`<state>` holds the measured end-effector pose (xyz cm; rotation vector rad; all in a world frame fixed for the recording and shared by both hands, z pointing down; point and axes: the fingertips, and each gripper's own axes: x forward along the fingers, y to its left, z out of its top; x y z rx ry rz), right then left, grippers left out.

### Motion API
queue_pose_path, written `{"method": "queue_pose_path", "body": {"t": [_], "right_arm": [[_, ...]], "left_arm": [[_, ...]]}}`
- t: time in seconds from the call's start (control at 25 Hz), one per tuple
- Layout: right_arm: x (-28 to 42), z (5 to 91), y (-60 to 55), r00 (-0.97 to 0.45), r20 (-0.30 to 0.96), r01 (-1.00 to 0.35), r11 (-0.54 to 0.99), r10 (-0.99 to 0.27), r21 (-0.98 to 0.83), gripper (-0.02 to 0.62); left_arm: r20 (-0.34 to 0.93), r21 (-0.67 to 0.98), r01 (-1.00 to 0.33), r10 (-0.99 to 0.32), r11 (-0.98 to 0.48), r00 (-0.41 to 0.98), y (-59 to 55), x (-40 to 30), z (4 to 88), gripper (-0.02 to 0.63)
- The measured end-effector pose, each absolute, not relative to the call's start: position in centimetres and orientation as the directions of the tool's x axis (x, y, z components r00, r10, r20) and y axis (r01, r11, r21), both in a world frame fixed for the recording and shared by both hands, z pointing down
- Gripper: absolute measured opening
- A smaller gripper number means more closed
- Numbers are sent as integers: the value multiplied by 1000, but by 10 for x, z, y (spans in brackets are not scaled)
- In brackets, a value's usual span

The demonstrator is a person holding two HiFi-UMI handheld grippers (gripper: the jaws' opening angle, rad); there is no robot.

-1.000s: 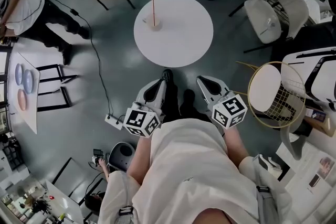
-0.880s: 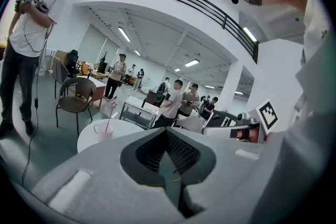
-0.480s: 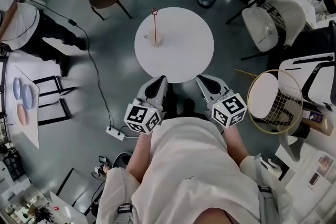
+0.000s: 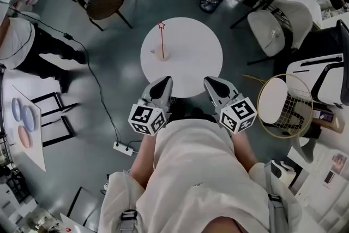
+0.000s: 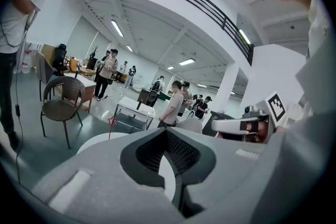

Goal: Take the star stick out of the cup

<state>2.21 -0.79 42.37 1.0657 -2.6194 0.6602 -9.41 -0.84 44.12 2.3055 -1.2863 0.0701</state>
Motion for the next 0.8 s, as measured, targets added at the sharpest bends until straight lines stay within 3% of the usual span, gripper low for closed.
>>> {"method": "queue_pose_path", "body": {"t": [0.8], "right_arm": [[-1, 443, -19, -628, 414, -778, 520, -658, -354, 8]], "left_arm": [[312, 407, -750, -692, -521, 651, -45, -101, 469, 8]]}}
